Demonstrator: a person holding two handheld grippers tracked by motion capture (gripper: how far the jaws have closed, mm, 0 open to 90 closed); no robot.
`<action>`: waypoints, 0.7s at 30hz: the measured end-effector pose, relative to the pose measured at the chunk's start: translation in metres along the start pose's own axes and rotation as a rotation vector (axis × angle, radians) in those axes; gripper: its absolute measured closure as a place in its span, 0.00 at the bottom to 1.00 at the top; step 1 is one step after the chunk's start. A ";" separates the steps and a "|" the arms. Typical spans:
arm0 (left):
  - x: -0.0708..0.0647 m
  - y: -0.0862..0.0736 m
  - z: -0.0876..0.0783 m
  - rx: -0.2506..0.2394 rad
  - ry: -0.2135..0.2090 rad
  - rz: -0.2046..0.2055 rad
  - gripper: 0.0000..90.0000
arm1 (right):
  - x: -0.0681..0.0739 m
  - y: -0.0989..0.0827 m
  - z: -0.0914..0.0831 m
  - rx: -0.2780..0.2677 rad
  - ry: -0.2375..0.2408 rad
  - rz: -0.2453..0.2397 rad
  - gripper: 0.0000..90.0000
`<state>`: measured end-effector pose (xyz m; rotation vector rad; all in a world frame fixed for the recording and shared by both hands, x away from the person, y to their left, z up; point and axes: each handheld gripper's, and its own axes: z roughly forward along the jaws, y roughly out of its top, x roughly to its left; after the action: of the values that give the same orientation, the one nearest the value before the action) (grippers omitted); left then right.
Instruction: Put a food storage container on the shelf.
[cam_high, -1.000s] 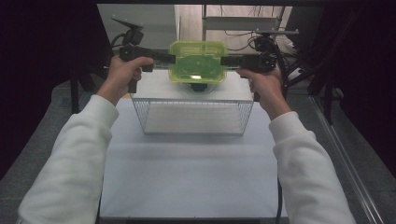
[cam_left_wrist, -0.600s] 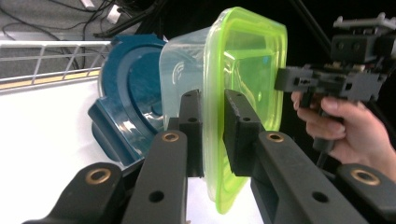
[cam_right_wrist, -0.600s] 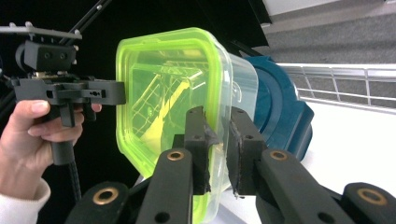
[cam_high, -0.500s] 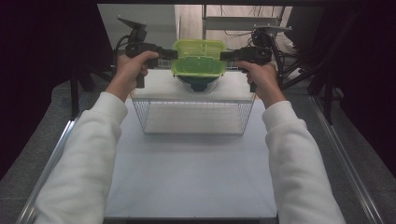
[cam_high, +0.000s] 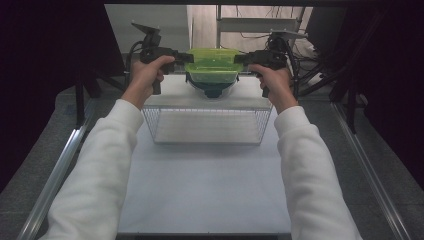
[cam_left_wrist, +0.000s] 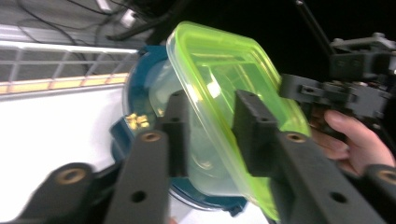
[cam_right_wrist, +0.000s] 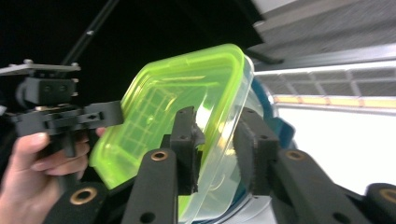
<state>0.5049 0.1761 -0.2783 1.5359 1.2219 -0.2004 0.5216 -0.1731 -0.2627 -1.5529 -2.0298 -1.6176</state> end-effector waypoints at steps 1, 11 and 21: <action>-0.002 0.000 -0.001 -0.037 0.012 0.003 0.63 | 0.001 0.000 0.000 -0.005 -0.001 -0.011 0.62; -0.016 -0.012 -0.031 -0.147 0.060 0.122 0.32 | 0.016 -0.005 -0.034 -0.100 -0.056 -0.161 0.40; -0.036 -0.080 -0.091 -0.069 0.121 0.318 0.31 | 0.022 -0.067 -0.091 -0.034 -0.063 -0.402 0.32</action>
<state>0.3854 0.2166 -0.2699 1.6760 1.0481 0.1437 0.4184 -0.2238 -0.2538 -1.2765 -2.4864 -1.7534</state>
